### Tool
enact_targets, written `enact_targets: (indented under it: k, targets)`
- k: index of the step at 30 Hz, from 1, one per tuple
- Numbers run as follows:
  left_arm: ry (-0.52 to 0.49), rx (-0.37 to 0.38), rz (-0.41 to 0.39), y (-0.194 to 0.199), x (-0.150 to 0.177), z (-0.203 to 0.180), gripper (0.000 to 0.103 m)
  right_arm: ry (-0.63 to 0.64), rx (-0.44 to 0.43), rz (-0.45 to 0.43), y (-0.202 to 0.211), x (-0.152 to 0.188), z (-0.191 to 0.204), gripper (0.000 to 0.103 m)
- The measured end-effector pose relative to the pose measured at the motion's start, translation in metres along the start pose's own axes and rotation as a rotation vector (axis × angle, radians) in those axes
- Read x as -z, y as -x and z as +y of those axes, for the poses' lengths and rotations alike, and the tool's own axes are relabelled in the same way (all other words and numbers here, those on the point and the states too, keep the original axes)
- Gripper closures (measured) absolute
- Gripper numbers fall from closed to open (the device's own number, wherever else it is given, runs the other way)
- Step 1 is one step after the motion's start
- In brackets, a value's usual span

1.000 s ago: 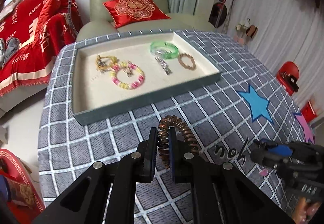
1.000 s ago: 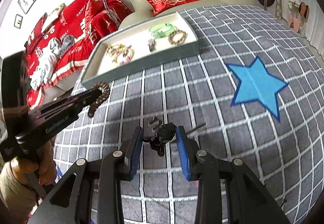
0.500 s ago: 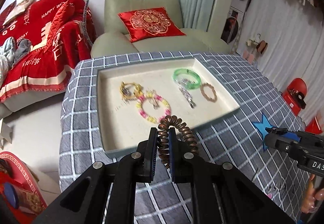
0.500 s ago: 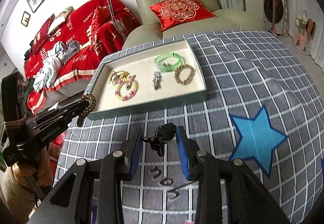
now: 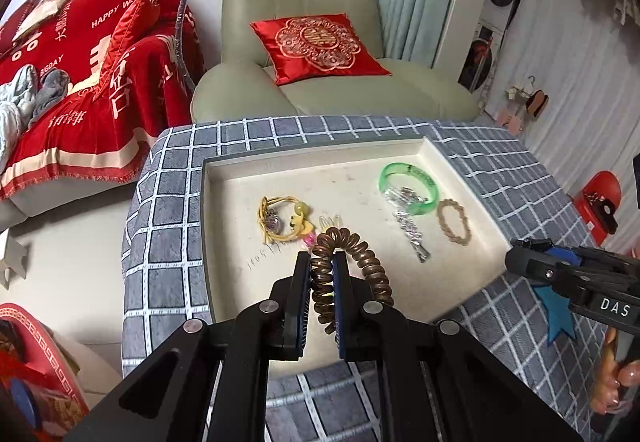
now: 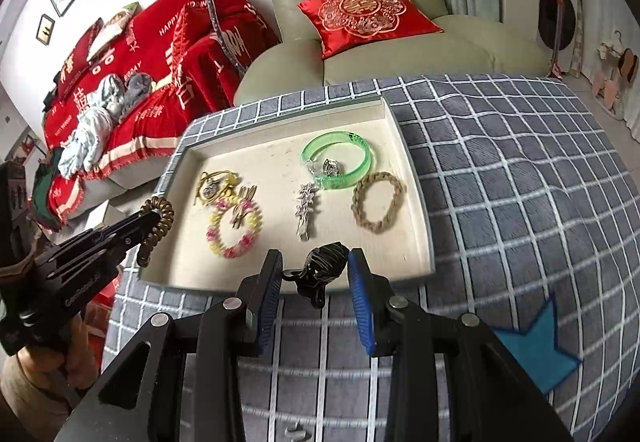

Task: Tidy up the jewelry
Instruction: 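Carry both items into the tray and open the right tool to release the claw clip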

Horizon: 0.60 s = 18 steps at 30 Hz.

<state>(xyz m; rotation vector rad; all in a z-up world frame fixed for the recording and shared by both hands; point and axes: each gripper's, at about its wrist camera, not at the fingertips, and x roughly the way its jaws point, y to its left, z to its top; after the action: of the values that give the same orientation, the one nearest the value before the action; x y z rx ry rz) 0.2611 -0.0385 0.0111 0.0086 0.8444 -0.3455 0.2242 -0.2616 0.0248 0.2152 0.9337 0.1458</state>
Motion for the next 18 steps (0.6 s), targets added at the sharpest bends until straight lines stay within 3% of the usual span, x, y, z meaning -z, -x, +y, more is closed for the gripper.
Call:
enact_targets:
  k: [18]
  targets:
    - [0.025, -0.073, 0.086, -0.056, 0.002, 0.004, 0.077, -0.003, 0.056, 0.05, -0.07, -0.022, -0.008, 0.067]
